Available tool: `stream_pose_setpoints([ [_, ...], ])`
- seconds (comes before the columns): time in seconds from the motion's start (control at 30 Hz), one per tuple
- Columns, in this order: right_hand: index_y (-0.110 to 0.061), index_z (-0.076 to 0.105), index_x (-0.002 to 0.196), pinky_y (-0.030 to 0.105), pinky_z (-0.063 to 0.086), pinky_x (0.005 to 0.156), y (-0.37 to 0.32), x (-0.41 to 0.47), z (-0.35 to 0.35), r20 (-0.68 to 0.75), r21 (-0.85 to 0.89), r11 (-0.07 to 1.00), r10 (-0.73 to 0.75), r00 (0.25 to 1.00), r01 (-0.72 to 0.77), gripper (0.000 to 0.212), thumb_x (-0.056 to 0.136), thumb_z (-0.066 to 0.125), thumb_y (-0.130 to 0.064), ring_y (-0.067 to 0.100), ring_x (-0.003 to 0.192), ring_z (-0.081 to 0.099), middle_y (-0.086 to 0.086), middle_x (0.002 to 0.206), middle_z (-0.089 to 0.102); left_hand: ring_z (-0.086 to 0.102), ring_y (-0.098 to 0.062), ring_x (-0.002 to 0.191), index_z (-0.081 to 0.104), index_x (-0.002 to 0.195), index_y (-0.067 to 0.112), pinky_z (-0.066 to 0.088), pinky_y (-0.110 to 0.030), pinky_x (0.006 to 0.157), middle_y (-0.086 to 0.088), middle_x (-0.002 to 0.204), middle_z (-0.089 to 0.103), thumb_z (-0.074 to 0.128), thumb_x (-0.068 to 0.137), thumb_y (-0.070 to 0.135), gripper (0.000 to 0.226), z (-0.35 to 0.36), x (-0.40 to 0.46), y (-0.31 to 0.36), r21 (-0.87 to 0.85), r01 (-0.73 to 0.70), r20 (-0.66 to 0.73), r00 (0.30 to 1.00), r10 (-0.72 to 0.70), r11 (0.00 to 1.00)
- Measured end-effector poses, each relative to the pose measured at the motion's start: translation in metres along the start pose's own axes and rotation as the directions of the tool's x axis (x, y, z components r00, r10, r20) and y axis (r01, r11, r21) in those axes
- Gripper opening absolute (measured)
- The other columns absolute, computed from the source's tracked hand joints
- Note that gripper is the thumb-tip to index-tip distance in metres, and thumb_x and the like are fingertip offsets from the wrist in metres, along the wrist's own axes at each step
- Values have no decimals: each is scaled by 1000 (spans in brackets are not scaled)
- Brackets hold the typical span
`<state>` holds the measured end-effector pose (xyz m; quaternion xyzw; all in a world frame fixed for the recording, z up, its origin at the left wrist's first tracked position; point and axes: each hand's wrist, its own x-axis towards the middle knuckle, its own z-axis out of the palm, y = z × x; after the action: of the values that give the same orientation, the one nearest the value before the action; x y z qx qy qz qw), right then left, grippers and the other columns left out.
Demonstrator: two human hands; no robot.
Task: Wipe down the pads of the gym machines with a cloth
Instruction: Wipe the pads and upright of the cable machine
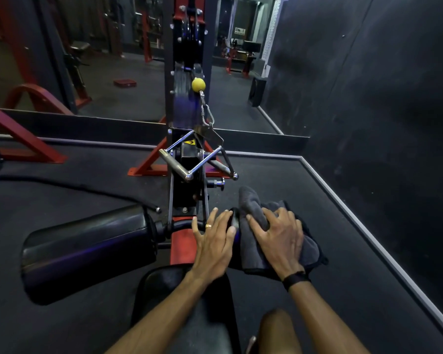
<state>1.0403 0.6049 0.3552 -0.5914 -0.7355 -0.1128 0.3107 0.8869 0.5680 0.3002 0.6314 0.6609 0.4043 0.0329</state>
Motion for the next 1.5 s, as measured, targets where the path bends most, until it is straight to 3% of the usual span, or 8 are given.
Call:
stream_pose_setpoints([
  [0.13,-23,71,87,36,36,68,40,-7,-11,-40,-27,996,83,996,-84,33,86,62,-55,28,77,53,5,80,55,17,-10,153,46,147,17,-17,-45,118,5,153,46,7,92,60,79,-4,26,14,-56,135,108,986,-129,989],
  [0.3,-24,72,91,34,35,68,64,-15,-21,-45,-22,983,181,982,-182,30,89,65,-53,25,77,51,3,81,53,12,-15,154,37,153,13,-17,-52,118,-1,159,38,24,109,41,54,1,40,25,-38,281,259,930,-262,959],
  [0.7,-23,70,87,40,41,78,-23,0,5,-9,-39,992,119,993,-119,34,86,66,-56,28,86,56,6,87,61,6,-7,153,27,157,29,-18,-47,115,15,162,29,-2,96,59,74,11,-9,6,22,81,75,994,-83,996],
  [0.9,-25,69,89,40,43,76,-4,0,0,-6,4,1000,14,1000,-14,33,88,64,-57,26,83,55,4,86,59,11,-8,153,38,152,30,-22,-41,114,15,156,39,8,91,59,74,-6,4,3,3,77,92,993,-77,997],
  [1.03,-22,69,88,40,43,71,29,-4,-9,-15,-1,997,75,997,-75,32,86,68,-55,29,80,54,6,83,57,13,-12,153,43,148,21,-17,-46,118,6,154,45,6,87,66,85,-8,29,13,-32,164,171,973,-156,986],
  [1.23,-22,70,88,36,36,69,50,-9,-15,-27,-40,986,161,987,-162,30,84,72,-52,28,78,51,5,81,54,14,-15,153,36,154,16,-19,-50,116,-2,158,39,27,108,44,55,2,36,27,-42,289,250,930,-270,957],
  [1.4,-21,72,87,41,41,78,29,5,-8,15,-64,973,224,974,-223,36,86,64,-55,29,88,55,8,91,61,12,-12,153,38,153,19,-18,-46,116,6,157,39,29,108,42,51,4,30,22,-23,222,183,959,-215,975],
  [1.5,-22,72,85,42,42,81,-2,15,2,41,-49,980,196,980,-194,36,84,64,-58,30,90,57,7,93,63,14,-11,154,36,154,25,-20,-41,113,12,158,37,12,100,55,66,7,15,15,30,148,130,980,-151,989],
])
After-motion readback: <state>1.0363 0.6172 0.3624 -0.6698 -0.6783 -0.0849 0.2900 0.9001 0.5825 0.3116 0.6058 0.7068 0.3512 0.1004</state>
